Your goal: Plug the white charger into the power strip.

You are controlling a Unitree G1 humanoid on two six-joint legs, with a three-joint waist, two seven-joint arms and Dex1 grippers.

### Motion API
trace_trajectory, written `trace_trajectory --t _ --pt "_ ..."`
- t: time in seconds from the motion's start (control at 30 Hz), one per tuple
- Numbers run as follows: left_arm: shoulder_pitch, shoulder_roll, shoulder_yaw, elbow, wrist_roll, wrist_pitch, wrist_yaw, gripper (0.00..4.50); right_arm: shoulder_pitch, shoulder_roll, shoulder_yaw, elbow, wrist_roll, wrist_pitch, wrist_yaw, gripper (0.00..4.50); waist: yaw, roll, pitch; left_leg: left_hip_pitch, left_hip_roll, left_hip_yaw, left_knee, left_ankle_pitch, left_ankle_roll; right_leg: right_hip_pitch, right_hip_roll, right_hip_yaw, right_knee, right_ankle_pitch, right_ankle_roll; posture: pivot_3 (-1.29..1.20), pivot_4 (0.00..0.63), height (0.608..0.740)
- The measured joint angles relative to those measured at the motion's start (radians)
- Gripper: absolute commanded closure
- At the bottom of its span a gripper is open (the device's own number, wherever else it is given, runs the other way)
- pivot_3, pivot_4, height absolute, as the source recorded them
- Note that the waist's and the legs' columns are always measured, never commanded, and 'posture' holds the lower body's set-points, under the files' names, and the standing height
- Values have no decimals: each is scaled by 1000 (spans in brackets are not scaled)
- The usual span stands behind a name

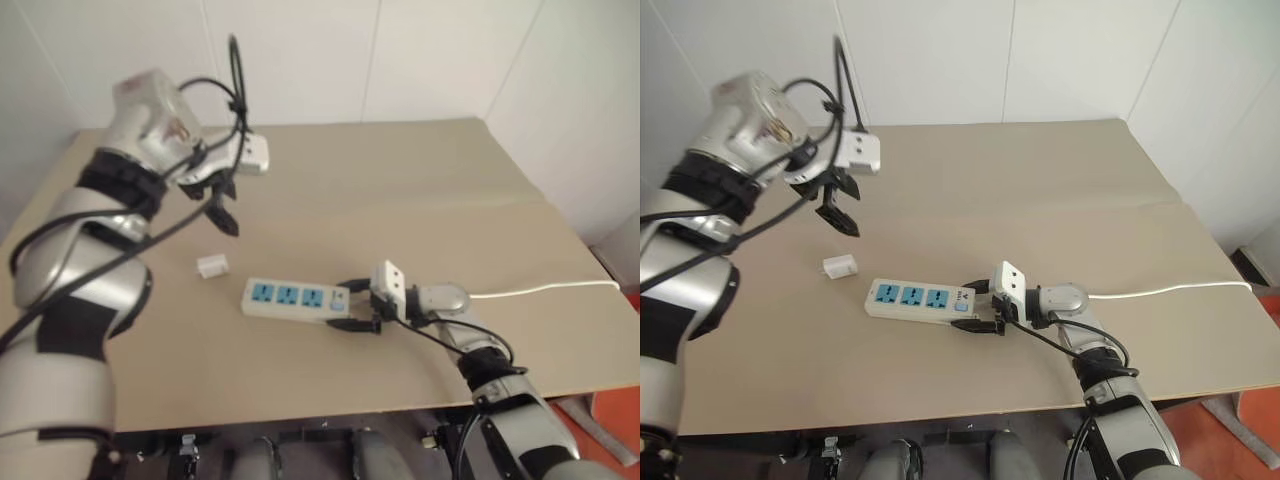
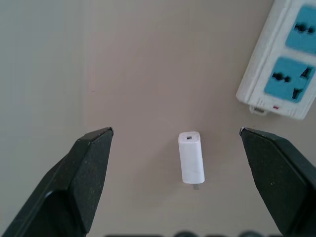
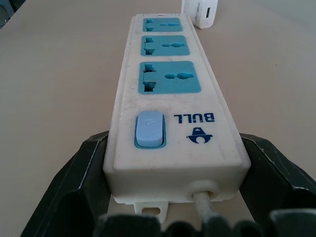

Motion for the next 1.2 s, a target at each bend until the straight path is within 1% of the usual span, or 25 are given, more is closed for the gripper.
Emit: trace_trajectory --t 0.13,0.23,0.4,0.5,0.93,1.2 --pt "-28 -37 -2 139 67 -45 15 0 3 -8 0 2 -2 -12 2 1076 7 0 0 -2 0 -1 0 0 0 1 0 -1 -1 0 0 0 150 740" --pt "-31 -52 -2 173 109 -65 7 0 18 -12 -1 -19 -5 -12 -9 1076 10 0 0 -2 -1 -1 0 0 0 1 -1 -1 -1 0 0 0 150 740" --pt "-3 -63 -2 191 158 -81 20 0 41 -13 0 -50 -9 -12 -33 1076 9 0 0 -1 -1 -1 0 0 0 1 -1 -1 0 0 0 0 150 740" --pt "24 -82 6 224 181 -77 57 0 50 -14 0 -68 -14 -9 -44 1076 9 0 0 -2 -1 -2 0 0 0 1 -1 -1 0 0 0 0 150 740" --pt "64 -152 43 285 212 -93 157 0 76 -7 1 -111 -28 8 -87 1076 6 0 0 0 -1 -2 0 0 0 2 0 -1 1 0 0 0 150 740" --pt "101 -168 48 304 240 -128 197 0 102 -9 2 -153 -37 16 -118 1076 7 0 0 1 -1 -2 0 0 0 2 0 -1 1 0 0 0 150 740"
